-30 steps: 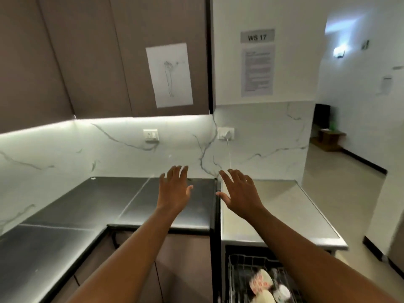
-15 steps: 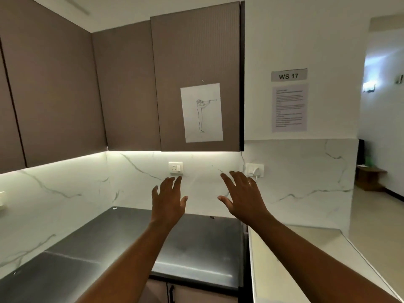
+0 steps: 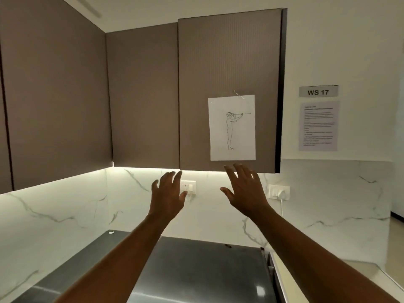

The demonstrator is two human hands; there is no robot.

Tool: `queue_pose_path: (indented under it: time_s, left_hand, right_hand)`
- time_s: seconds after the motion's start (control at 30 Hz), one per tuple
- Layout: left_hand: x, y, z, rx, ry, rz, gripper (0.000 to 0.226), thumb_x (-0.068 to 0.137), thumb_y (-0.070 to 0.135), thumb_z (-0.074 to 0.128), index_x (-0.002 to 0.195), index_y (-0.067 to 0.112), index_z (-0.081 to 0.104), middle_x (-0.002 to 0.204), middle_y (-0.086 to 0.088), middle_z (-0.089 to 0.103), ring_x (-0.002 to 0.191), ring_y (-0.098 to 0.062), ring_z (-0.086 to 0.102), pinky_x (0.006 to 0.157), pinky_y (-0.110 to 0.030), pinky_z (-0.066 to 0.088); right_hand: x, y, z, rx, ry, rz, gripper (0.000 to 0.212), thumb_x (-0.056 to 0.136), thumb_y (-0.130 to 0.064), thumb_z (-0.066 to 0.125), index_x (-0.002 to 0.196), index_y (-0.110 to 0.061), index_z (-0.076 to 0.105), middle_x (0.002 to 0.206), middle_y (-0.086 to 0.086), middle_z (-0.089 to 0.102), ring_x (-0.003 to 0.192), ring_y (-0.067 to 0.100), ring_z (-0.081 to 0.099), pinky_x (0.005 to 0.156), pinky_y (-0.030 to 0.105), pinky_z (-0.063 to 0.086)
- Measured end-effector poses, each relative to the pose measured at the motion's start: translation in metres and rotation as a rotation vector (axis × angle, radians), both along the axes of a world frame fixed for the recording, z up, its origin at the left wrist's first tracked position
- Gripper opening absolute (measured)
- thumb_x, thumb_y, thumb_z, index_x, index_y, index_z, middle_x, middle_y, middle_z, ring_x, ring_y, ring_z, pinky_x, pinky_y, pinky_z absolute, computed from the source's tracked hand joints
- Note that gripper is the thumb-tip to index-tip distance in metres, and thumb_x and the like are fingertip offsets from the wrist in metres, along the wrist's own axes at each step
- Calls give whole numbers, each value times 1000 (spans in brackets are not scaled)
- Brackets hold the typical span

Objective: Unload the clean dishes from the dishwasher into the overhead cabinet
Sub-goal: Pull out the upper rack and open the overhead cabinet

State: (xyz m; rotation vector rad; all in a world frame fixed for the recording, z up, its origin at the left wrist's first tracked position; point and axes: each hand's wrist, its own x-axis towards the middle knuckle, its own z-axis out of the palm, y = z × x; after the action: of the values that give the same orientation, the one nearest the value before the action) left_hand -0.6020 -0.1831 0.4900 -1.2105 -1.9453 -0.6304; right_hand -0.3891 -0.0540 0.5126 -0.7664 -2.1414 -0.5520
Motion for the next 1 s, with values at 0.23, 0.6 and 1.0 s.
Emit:
queue_pose_path:
  time_s: [0.23,0.6,1.0]
  left_hand:
    - [-60,23,14,10,-40,-48,61,88,41,63,140,14,47,141,-9,51,132,-26,46,104,-48,38]
    - [-112,129,-2,65,-347,-150,64,91,41,58,145,16,36,146,-4,40,130,-24,44,101,-40,39]
    - [-175,233,1,274,-440,-149,48,88,30,65,132,19,50,124,1,53,114,-21,55,87,-36,53]
  right_hand:
    - [-61,15,19,33,21,-1,64,89,-53,59,140,-17,45,135,9,54,122,31,52,96,45,46]
    - [-126,108,6,87,-37,2,64,87,-44,64,141,-18,43,143,16,50,132,37,47,102,53,43]
    - [-245,214,-8,335,-124,189,91,75,-38,78,151,-13,35,160,18,26,149,41,20,114,66,21]
